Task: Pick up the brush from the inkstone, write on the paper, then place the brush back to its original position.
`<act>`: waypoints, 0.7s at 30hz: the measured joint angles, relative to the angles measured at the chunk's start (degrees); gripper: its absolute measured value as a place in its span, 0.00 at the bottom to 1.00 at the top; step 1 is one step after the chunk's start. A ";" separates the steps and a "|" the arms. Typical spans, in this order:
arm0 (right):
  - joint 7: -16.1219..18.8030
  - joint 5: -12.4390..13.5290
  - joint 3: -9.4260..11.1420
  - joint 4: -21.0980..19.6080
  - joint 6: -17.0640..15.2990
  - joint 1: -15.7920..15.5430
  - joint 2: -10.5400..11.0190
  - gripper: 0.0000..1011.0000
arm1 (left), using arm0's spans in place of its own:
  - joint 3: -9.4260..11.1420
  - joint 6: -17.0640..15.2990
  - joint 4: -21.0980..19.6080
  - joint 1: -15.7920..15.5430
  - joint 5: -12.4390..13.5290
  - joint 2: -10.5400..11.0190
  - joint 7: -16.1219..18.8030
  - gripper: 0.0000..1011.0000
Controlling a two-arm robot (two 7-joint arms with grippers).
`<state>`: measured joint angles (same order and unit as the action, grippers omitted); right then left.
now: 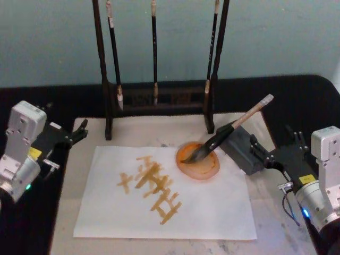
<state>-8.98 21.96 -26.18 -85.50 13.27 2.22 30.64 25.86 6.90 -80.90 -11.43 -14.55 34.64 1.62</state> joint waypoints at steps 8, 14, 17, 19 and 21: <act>0.00 0.00 0.00 0.00 0.00 0.00 0.00 0.99 | 0.00 0.00 0.00 0.00 0.00 0.00 0.00 1.00; 0.00 0.00 0.00 0.00 0.00 0.00 0.00 0.99 | 0.00 0.00 0.00 0.00 0.00 0.00 0.00 1.00; 0.00 0.00 0.00 0.00 0.00 0.00 0.00 0.99 | 0.00 0.00 0.00 0.00 0.00 0.00 0.00 1.00; 0.00 0.00 0.00 0.00 0.00 0.00 0.00 0.99 | 0.00 0.00 0.00 0.00 0.00 0.00 0.00 1.00; 0.00 0.00 0.00 0.00 0.00 0.00 0.00 0.99 | 0.00 0.00 0.00 0.00 0.00 0.00 0.00 1.00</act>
<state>-8.98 21.96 -26.18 -85.50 13.27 2.22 30.64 25.87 6.91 -80.90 -11.43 -14.55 34.65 1.62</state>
